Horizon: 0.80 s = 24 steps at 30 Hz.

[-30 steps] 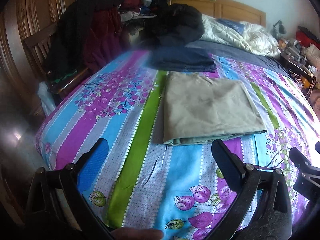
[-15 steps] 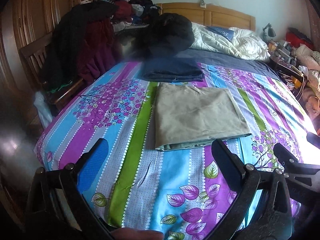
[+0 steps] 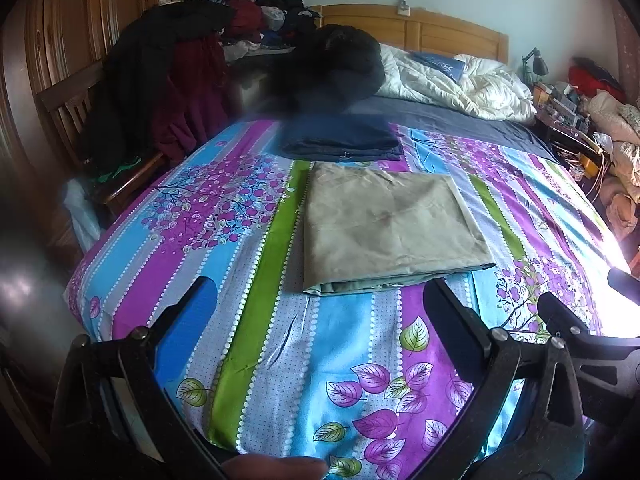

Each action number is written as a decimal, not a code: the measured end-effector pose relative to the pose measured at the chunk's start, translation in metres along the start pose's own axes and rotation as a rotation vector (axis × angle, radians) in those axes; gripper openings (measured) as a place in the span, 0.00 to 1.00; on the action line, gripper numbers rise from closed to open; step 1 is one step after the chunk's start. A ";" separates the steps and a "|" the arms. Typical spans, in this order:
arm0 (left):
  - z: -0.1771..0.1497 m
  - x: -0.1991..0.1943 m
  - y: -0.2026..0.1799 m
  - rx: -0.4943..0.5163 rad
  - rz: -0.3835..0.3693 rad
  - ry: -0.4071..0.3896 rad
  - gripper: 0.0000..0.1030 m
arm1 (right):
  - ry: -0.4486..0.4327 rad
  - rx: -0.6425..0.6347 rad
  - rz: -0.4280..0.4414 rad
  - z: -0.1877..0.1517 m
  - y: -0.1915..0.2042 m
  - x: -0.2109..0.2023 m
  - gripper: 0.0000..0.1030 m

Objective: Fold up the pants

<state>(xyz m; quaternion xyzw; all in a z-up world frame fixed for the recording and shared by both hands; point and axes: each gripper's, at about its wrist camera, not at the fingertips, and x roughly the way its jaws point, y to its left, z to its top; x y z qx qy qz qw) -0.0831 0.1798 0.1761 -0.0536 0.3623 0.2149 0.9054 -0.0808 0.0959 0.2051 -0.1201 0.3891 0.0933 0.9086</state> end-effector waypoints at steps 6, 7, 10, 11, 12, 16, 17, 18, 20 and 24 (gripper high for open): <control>-0.005 0.002 -0.002 0.006 -0.003 0.015 1.00 | 0.019 0.016 0.005 -0.002 0.001 0.004 1.00; -0.005 0.003 -0.002 0.006 -0.001 0.018 1.00 | 0.021 0.016 0.004 -0.002 0.001 0.005 1.00; -0.004 0.007 -0.002 0.001 0.008 0.026 1.00 | 0.020 0.019 0.005 -0.001 0.002 0.006 1.00; -0.002 0.008 -0.001 -0.003 0.008 0.027 1.00 | 0.020 0.019 0.007 0.000 0.002 0.007 1.00; -0.002 0.008 -0.002 -0.006 0.008 0.022 1.00 | 0.019 0.021 0.006 0.001 0.003 0.008 1.00; 0.005 0.006 -0.005 0.004 0.027 -0.026 1.00 | -0.003 0.038 0.015 0.008 0.002 0.009 1.00; 0.008 0.006 -0.005 0.001 0.034 -0.045 1.00 | -0.012 0.044 0.020 0.010 0.001 0.008 1.00; 0.010 0.005 -0.004 -0.005 0.038 -0.064 1.00 | -0.020 0.050 0.023 0.012 0.001 0.008 1.00; 0.013 0.004 -0.003 -0.019 0.042 -0.103 1.00 | -0.031 0.054 0.029 0.014 0.000 0.007 1.00; 0.017 0.007 -0.010 0.009 0.048 -0.108 1.00 | -0.024 0.043 0.021 0.017 0.002 0.010 1.00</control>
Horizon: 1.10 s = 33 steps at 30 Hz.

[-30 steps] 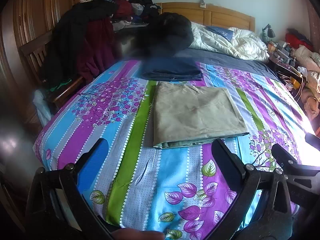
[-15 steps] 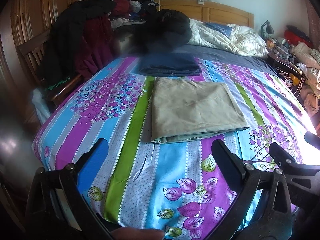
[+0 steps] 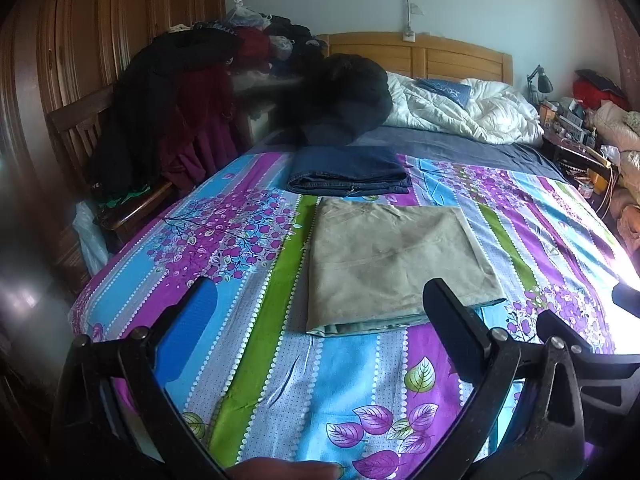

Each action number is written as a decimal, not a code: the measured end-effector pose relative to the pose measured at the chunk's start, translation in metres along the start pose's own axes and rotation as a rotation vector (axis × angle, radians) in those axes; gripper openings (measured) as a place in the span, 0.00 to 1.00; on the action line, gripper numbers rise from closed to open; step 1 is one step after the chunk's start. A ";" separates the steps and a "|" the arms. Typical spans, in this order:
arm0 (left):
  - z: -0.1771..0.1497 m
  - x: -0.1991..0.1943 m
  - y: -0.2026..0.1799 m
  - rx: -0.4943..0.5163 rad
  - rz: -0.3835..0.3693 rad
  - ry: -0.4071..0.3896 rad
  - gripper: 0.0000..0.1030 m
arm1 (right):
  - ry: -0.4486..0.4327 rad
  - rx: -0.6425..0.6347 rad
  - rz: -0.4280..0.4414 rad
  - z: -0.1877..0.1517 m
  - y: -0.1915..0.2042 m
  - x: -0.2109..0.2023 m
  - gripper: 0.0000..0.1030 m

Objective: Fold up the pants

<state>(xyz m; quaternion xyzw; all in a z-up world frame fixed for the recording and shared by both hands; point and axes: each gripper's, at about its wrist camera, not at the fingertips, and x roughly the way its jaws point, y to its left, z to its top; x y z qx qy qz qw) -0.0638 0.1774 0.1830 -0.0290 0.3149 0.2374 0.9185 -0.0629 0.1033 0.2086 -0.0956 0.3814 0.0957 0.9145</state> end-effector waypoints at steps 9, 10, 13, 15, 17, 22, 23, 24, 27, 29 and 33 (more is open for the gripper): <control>0.012 0.012 -0.006 0.009 -0.008 0.052 1.00 | 0.005 -0.004 -0.017 0.022 -0.002 0.015 1.00; 0.014 0.015 -0.008 0.015 0.002 0.062 1.00 | 0.016 -0.003 -0.018 0.025 -0.001 0.018 1.00; 0.017 0.028 -0.011 0.033 0.031 0.118 1.00 | 0.046 0.008 -0.013 0.031 -0.001 0.029 1.00; 0.017 0.037 -0.013 0.046 0.055 0.170 1.00 | 0.069 0.018 -0.010 0.033 -0.001 0.035 1.00; 0.014 0.044 -0.013 0.042 0.065 0.217 1.00 | 0.087 0.024 -0.011 0.032 -0.001 0.040 1.00; 0.004 0.047 -0.011 0.019 0.037 0.263 1.00 | 0.095 0.025 -0.005 0.025 -0.003 0.044 1.00; 0.003 0.043 -0.009 0.000 0.025 0.239 1.00 | 0.090 0.027 -0.004 0.023 -0.004 0.044 1.00; 0.004 0.040 -0.007 -0.018 0.023 0.214 1.00 | 0.090 0.029 -0.003 0.022 -0.006 0.044 1.00; 0.006 0.033 -0.002 -0.052 0.003 0.164 1.00 | 0.083 0.049 0.007 0.019 -0.009 0.040 1.00; 0.008 0.025 0.001 -0.073 0.016 0.100 1.00 | 0.051 0.057 0.006 0.017 -0.010 0.033 1.00; 0.009 0.012 0.003 -0.077 0.045 0.000 1.00 | -0.004 0.053 -0.017 0.016 -0.008 0.020 1.00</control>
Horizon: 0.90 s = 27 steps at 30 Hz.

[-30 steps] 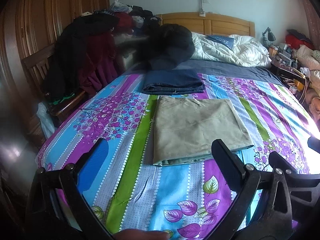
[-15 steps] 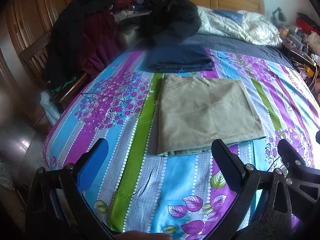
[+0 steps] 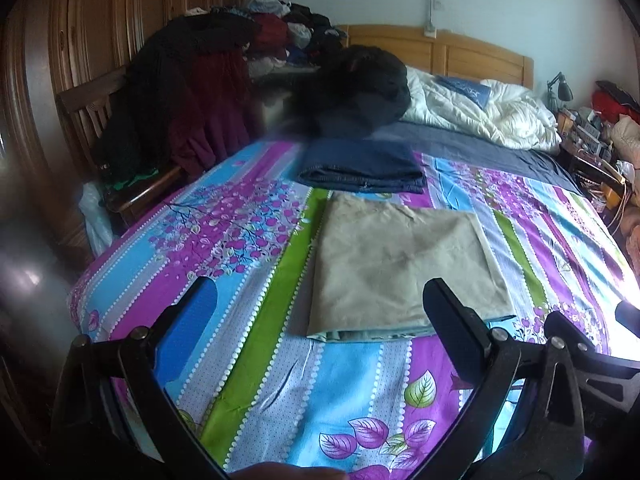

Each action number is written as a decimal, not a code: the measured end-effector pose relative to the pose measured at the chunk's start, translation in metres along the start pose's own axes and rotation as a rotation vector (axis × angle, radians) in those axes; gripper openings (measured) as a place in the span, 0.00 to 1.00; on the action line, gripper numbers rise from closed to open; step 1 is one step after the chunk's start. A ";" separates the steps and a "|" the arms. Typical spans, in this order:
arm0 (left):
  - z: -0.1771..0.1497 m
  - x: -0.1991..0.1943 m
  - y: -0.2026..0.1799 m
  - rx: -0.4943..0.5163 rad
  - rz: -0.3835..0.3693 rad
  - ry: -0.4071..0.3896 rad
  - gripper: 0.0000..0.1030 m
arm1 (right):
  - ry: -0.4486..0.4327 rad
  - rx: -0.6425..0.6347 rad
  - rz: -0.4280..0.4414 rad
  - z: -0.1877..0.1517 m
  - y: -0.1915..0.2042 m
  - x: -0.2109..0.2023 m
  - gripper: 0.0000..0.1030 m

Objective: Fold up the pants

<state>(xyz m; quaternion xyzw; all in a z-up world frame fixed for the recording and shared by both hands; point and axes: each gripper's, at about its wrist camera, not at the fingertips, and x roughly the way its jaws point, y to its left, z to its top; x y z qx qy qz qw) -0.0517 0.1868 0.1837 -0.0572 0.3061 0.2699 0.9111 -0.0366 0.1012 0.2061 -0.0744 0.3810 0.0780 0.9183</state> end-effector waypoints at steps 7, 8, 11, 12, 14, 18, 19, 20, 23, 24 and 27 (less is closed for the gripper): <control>-0.004 -0.006 -0.005 0.032 -0.002 -0.064 1.00 | -0.042 -0.035 -0.057 -0.007 0.004 -0.011 1.00; -0.006 -0.007 -0.006 0.035 -0.010 -0.067 1.00 | -0.043 -0.043 -0.066 -0.009 0.005 -0.012 1.00; -0.014 -0.008 -0.008 0.045 -0.026 -0.073 1.00 | -0.034 -0.064 -0.102 -0.017 0.006 -0.010 1.00; -0.017 -0.007 -0.009 0.053 -0.029 -0.069 1.00 | -0.024 -0.068 -0.106 -0.020 0.005 -0.008 1.00; -0.025 -0.006 -0.014 0.068 -0.031 -0.048 1.00 | 0.016 -0.069 -0.111 -0.027 0.003 -0.001 1.00; -0.040 0.000 -0.021 0.084 -0.043 0.012 1.00 | 0.099 -0.073 -0.120 -0.041 0.001 0.017 1.00; -0.042 0.001 -0.022 0.085 -0.047 0.025 1.00 | 0.113 -0.078 -0.123 -0.045 0.001 0.021 1.00; -0.044 0.002 -0.023 0.088 -0.050 0.033 1.00 | 0.126 -0.083 -0.127 -0.047 0.001 0.025 1.00; -0.047 0.006 -0.027 0.103 -0.050 0.058 1.00 | 0.150 -0.089 -0.131 -0.052 0.001 0.032 1.00; -0.048 0.008 -0.029 0.107 -0.048 0.068 1.00 | 0.152 -0.085 -0.129 -0.052 0.000 0.033 1.00; -0.051 0.010 -0.030 0.102 -0.051 0.087 1.00 | 0.156 -0.078 -0.127 -0.051 -0.002 0.035 1.00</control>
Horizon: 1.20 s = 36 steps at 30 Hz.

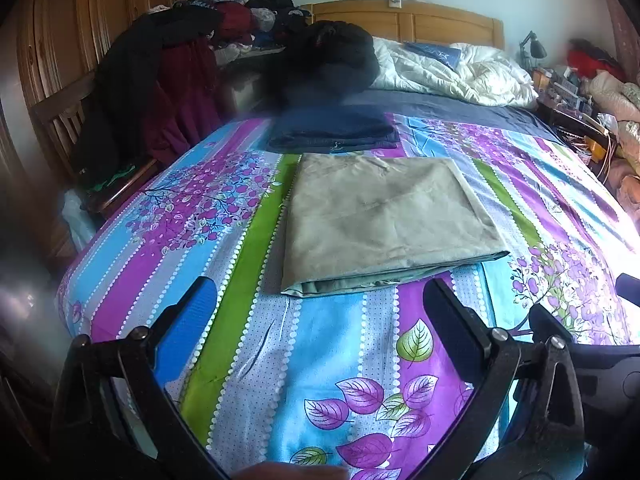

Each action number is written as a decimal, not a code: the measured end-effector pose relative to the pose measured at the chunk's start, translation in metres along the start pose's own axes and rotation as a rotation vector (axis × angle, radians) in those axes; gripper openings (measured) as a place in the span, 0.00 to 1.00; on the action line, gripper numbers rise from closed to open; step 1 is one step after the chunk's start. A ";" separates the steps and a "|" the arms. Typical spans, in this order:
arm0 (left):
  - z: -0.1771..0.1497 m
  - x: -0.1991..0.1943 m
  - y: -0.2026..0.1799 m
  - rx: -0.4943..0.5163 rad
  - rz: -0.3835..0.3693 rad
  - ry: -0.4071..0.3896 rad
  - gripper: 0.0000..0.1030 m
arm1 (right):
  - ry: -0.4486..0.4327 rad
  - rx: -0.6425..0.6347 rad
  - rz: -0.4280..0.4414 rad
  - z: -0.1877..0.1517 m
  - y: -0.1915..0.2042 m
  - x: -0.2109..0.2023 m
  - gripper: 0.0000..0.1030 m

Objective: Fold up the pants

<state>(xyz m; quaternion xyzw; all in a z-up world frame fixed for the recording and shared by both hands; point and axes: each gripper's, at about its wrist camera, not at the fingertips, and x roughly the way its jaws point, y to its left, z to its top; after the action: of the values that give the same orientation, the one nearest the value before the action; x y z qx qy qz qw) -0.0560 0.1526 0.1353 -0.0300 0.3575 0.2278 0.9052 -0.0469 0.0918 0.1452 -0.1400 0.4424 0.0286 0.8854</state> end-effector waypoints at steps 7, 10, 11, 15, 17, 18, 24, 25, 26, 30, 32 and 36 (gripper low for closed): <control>-0.001 0.000 0.002 -0.018 -0.006 0.010 1.00 | -0.009 0.008 0.006 0.005 -0.004 0.000 1.00; 0.000 -0.002 0.003 -0.019 -0.001 0.002 1.00 | -0.019 0.011 0.009 0.008 -0.005 -0.002 1.00; 0.002 -0.001 0.004 -0.019 -0.004 0.001 1.00 | -0.022 0.011 0.012 0.009 -0.005 -0.002 1.00; 0.004 -0.001 0.005 -0.017 0.002 -0.003 1.00 | -0.040 0.012 0.020 0.008 -0.003 -0.006 1.00; 0.004 0.000 0.005 -0.015 0.008 -0.005 1.00 | -0.081 0.019 0.012 0.006 -0.003 -0.010 1.00; 0.003 -0.001 0.005 -0.015 0.019 -0.011 1.00 | -0.100 0.019 0.000 0.005 -0.003 -0.012 1.00; 0.001 -0.003 0.004 -0.002 0.040 -0.035 1.00 | -0.124 0.021 -0.010 0.004 -0.004 -0.015 1.00; 0.001 -0.003 0.004 -0.007 0.043 -0.036 1.00 | -0.123 0.020 -0.007 0.003 -0.004 -0.015 1.00; 0.001 -0.003 0.005 -0.010 0.046 -0.038 1.00 | -0.125 0.017 -0.005 0.003 -0.003 -0.015 1.00; 0.000 -0.005 0.005 -0.011 0.057 -0.046 1.00 | -0.139 0.011 -0.017 0.002 -0.001 -0.018 1.00; 0.000 -0.006 0.005 -0.012 0.061 -0.050 1.00 | -0.141 0.013 -0.016 0.003 -0.001 -0.019 1.00; -0.002 -0.007 0.002 -0.001 0.067 -0.058 1.00 | -0.139 0.020 -0.013 0.003 -0.003 -0.019 1.00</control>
<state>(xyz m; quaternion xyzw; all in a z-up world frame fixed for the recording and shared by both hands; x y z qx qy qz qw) -0.0629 0.1507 0.1387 -0.0117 0.3316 0.2591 0.9071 -0.0559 0.0911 0.1627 -0.1316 0.3792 0.0280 0.9155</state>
